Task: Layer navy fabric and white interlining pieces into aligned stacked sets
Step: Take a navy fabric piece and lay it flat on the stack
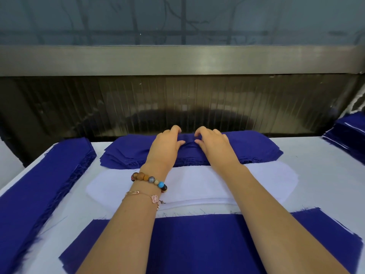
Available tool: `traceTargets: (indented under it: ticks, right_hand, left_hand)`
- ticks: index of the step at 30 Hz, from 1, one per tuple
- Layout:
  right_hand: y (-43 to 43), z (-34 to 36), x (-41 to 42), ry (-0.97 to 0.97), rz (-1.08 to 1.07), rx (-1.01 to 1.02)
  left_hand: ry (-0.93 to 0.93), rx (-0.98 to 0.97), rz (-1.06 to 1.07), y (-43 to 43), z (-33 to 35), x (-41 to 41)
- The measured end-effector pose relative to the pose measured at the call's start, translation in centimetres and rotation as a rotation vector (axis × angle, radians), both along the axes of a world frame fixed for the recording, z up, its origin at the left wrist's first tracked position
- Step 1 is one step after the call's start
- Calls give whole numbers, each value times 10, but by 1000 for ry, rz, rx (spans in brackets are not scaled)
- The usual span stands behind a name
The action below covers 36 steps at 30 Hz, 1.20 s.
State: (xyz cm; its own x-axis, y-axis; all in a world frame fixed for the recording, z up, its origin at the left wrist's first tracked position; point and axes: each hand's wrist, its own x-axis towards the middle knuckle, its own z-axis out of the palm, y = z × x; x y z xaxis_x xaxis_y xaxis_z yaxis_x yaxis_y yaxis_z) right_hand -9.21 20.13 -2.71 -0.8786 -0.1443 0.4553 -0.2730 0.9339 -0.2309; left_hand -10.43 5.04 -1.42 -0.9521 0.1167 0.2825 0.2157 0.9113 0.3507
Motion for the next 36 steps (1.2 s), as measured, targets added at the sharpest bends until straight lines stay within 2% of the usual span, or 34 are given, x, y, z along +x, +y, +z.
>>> traceTargets:
  ticks: [3, 6, 9, 13, 16, 19, 24, 31, 36]
  right_hand:
    - [-1, 0, -3, -77, -45, -8]
    - [-1, 0, -3, -110, -67, 19]
    - [-1, 0, 0, -48, -69, 7]
    - [-3, 0, 4, 69, -74, 93]
    - [0, 1, 4, 85, 3, 38]
    - [5, 2, 3, 19, 39, -42]
    - [35, 10, 2, -120, -77, 113]
    - [80, 23, 5, -161, -255, 16]
    - [93, 23, 11, -171, -185, -115]
  left_hand:
    - [-23, -46, -8, -2, -4, 2]
    - [62, -52, -46, -3, -6, 6]
    - [154, -108, -49, -4, -5, 10]
    - [214, -186, -79, -2, -1, 13]
    - [171, -101, -133, -3, 6, 17]
    - [150, -63, -151, -16, 14, 20]
    - [-7, -135, -3, -56, 25, 17]
    - [-170, -51, 257, -96, 37, 21]
    - [-219, 127, 419, -108, 39, 22]
